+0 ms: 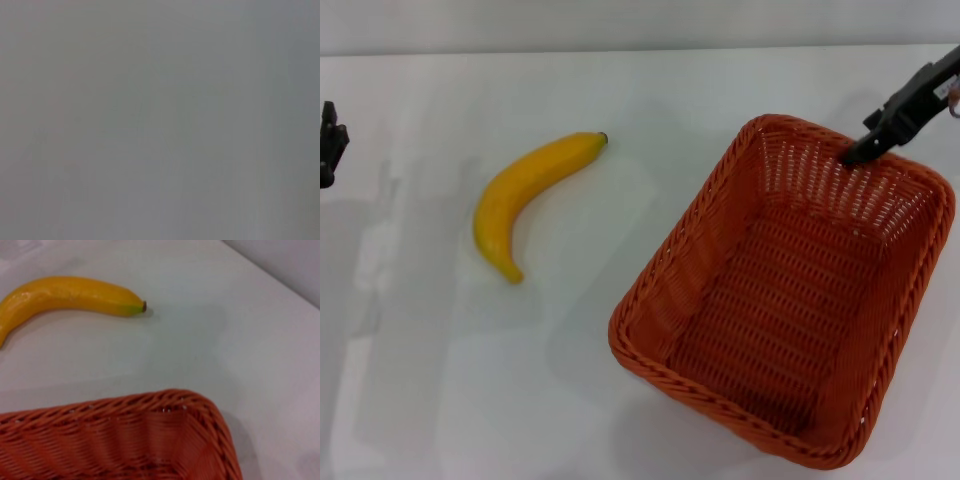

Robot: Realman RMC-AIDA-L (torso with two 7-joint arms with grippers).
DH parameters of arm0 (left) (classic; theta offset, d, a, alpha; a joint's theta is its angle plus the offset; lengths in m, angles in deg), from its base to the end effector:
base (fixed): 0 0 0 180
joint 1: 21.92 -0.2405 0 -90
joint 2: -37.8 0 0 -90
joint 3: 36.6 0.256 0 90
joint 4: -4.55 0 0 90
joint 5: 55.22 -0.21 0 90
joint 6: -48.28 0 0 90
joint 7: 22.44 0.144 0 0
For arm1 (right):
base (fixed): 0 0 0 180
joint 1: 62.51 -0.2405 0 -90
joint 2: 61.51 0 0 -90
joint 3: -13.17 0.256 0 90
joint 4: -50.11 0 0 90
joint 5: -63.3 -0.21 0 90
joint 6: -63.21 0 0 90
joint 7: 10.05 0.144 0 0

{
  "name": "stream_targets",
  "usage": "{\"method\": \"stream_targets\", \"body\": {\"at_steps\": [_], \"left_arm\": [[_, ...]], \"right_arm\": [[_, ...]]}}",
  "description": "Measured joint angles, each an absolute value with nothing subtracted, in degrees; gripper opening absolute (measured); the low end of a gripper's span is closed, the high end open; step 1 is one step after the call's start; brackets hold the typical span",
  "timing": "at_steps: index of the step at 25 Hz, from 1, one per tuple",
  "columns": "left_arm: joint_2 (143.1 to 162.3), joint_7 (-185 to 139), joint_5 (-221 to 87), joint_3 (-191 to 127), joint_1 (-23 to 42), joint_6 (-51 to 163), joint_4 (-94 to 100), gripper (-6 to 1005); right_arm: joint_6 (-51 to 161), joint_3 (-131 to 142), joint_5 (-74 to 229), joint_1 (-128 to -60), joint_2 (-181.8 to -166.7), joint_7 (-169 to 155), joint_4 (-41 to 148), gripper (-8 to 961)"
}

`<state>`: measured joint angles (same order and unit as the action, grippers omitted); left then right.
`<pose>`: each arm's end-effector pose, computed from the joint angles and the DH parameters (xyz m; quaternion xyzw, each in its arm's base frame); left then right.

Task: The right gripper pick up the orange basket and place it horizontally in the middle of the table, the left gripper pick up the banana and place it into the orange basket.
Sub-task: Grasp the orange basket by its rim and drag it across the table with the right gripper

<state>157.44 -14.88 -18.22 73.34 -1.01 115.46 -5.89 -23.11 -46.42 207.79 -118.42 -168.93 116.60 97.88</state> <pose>-0.3543 0.3179 0.0142 -0.6490 -0.1766 -0.2063 0.7106 0.1623 0.4440 0.0656 -0.9408 0.2649 -0.1291 0.1673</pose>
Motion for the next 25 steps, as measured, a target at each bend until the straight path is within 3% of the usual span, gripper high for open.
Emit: {"method": "stream_targets", "body": {"at_steps": [25], "left_arm": [[157.42,-14.9,-18.2,73.3,-0.9,114.7,-6.1,862]], "right_arm": [[-21.0,-50.6,209.5,-116.4,-171.34,116.6,96.4,671]]}}
